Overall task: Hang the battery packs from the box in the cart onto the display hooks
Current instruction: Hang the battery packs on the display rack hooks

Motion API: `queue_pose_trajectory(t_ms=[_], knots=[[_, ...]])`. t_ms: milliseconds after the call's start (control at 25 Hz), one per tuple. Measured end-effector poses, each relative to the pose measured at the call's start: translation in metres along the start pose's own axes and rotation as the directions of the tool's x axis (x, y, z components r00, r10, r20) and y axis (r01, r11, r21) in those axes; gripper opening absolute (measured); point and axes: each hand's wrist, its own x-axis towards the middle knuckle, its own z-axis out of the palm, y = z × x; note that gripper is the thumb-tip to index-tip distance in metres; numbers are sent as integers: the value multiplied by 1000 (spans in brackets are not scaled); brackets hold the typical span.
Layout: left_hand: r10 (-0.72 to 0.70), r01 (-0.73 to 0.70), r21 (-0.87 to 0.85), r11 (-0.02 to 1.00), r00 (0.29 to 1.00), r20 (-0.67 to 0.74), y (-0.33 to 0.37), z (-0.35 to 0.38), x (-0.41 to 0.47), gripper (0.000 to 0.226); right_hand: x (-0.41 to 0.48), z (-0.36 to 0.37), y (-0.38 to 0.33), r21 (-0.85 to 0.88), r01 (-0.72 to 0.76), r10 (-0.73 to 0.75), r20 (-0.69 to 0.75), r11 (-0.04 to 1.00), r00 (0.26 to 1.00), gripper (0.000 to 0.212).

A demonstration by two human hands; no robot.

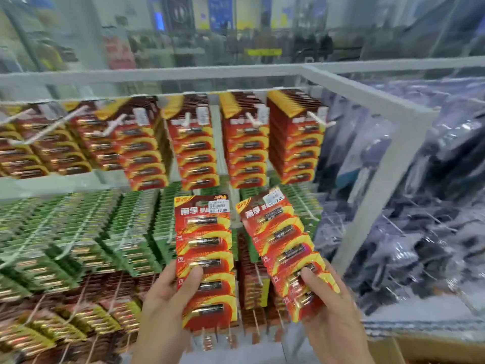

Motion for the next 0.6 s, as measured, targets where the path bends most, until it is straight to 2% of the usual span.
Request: queue_pose_trajectory(t_ms=[120,280,360,480,600], knots=[[62,-62,-18,998,998,1,24,-24,5,38,13,34,17,-10,-18,18,35,1000,999,69],[107,-109,-56,992,994,-33,47,-48,10,43,26,69,33,26,-26,26,21,999,999,116],[124,-127,-71,989,991,-51,59,-55,10,45,33,78,37,29,-21,21,11,999,1000,120],[190,-192,-55,980,981,-42,79,-59,12,37,39,88,42,47,-25,25,8,999,1000,112],[286,-286,-10,958,958,-20,101,-56,17,33,41,94,42,80,-8,9,-12,997,1000,124]])
